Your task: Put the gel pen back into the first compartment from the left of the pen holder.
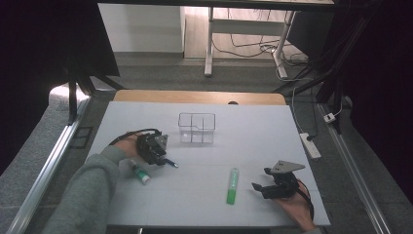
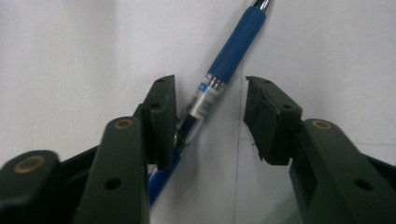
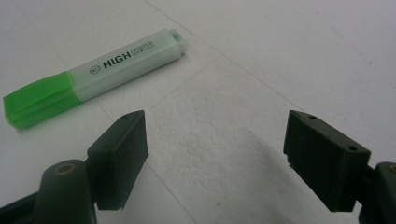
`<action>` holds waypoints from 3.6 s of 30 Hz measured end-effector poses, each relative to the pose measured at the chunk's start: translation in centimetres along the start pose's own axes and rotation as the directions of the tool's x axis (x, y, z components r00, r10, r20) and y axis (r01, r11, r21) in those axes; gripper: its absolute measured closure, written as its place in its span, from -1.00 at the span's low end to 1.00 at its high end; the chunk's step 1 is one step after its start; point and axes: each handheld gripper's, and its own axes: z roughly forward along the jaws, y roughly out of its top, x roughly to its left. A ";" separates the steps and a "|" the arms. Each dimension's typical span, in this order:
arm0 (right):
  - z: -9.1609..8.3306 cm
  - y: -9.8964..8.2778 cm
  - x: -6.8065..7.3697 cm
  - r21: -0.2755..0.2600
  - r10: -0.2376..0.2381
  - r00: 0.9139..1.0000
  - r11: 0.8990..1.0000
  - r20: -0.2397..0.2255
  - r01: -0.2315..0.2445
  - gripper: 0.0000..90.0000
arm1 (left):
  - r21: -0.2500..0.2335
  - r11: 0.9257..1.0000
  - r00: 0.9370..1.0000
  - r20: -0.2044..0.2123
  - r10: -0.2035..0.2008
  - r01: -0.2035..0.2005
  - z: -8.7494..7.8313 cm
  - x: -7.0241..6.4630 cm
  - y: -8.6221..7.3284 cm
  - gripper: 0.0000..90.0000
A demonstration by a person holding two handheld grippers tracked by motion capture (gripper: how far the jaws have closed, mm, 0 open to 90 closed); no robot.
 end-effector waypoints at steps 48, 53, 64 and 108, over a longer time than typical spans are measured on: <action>-0.3 0.1 0.1 -0.013 -0.005 1.000 1.000 0.005 0.005 -0.51 | -0.191 0.981 0.971 -0.227 -0.079 0.035 -4.6 -2.0 -1.3 0.76; -0.4 0.1 0.1 -0.018 -0.003 1.000 1.000 0.008 0.003 -0.51 | -0.223 0.973 0.957 -0.269 -0.113 0.052 -5.1 -2.4 -1.7 0.76; -0.5 0.1 0.0 -0.023 -0.002 1.000 1.000 0.015 0.003 -0.51 | -0.300 0.948 0.930 -0.311 -0.199 0.102 -5.9 -3.0 -2.4 0.76; -0.6 0.1 0.0 -0.025 -0.005 1.000 1.000 0.024 0.005 -0.51 | -0.634 0.763 0.864 -0.308 -0.397 0.125 -9.4 -3.7 -0.1 0.75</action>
